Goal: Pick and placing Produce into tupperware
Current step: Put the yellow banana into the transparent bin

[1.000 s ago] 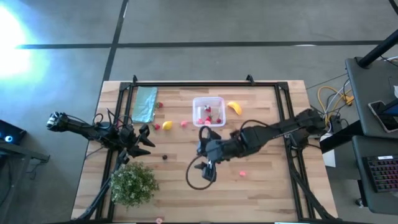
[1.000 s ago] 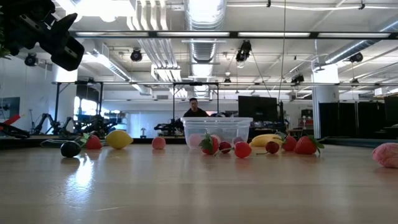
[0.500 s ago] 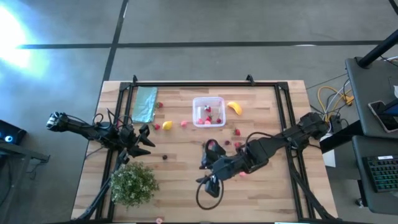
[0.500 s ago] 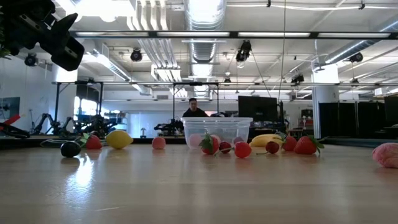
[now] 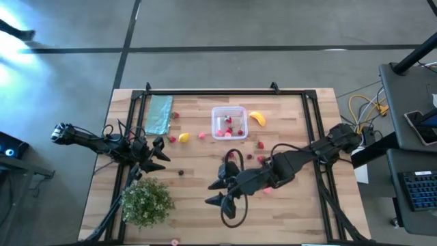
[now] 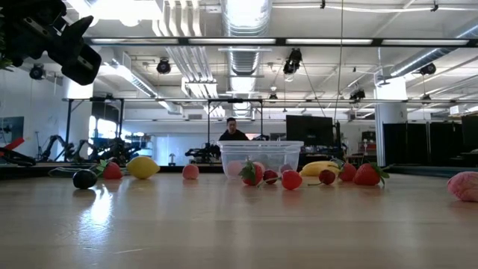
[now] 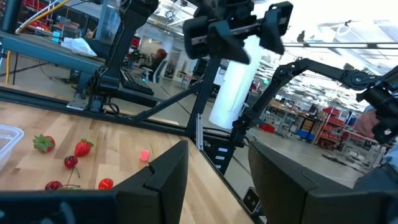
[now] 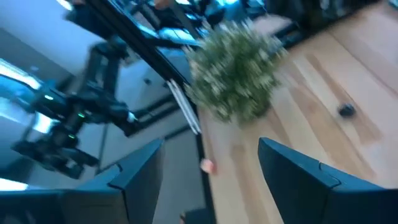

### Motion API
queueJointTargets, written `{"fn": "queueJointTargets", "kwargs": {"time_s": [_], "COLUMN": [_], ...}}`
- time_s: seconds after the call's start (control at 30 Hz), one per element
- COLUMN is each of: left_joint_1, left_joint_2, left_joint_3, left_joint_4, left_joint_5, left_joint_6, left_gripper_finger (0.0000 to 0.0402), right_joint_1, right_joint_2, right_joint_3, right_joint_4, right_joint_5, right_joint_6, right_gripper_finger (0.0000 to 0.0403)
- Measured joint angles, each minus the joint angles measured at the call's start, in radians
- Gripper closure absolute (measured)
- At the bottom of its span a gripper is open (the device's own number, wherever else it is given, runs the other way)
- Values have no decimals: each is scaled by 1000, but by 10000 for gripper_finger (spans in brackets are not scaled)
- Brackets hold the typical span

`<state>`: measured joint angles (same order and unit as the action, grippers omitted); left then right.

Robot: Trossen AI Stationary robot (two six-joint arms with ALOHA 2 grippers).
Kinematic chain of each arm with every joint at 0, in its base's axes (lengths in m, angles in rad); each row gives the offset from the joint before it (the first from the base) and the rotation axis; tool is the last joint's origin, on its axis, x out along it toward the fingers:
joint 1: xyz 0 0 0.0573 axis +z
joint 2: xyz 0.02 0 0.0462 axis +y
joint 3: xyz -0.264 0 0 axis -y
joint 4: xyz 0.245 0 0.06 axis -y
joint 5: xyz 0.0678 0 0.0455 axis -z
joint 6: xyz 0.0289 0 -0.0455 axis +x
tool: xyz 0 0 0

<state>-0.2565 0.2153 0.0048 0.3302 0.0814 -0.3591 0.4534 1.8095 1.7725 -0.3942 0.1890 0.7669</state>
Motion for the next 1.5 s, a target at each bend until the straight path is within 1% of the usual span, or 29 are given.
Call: {"fn": "queueJointTargets", "kwargs": {"time_s": [0.23, 0.43, 0.57, 0.63, 0.77, 0.9, 1.03, 1.27, 1.43, 1.5], "left_joint_1": [0, 0, 0, 0, 0, 0, 0, 0, 0, 0], "left_joint_2": [0, -1, 0, 0, -1, 0, 0, -1, -1, 0], "left_joint_3": [0, 0, 0, 0, 0, 0, 0, 0, 0, 0], "left_joint_4": [0, 1, 0, 0, 0, 0, 0, 0, 0, -1], "left_joint_5": [3, 3, 3, 3, 2, 2, -2, -2, -1, -1], "left_joint_6": [0, 0, 0, 0, 0, 0, 0, 0, 0, 0], "left_gripper_finger": [246, 246, 246, 246, 246, 246, 246, 246, 246, 246], "right_joint_1": [2, 6, 13, 24, 65, 104, 129, 143, 144, 144], "right_joint_2": [1, 1, 1, 1, 1, 0, -8, -44, -75, -79], "right_joint_3": [28, 39, 39, 39, 38, 38, 38, 38, 38, 38], "right_joint_4": [10, 2, -61, -120, -275, -354, -351, -354, -350, -352], "right_joint_5": [-140, -240, -347, -377, -380, -380, -379, -371, -289, -284], "right_joint_6": [-22, -85, -124, -146, -198, -231, -249, -226, -242, -244], "right_gripper_finger": [150, 154, 151, 149, 151, 156, 154, 149, 154, 156]}}
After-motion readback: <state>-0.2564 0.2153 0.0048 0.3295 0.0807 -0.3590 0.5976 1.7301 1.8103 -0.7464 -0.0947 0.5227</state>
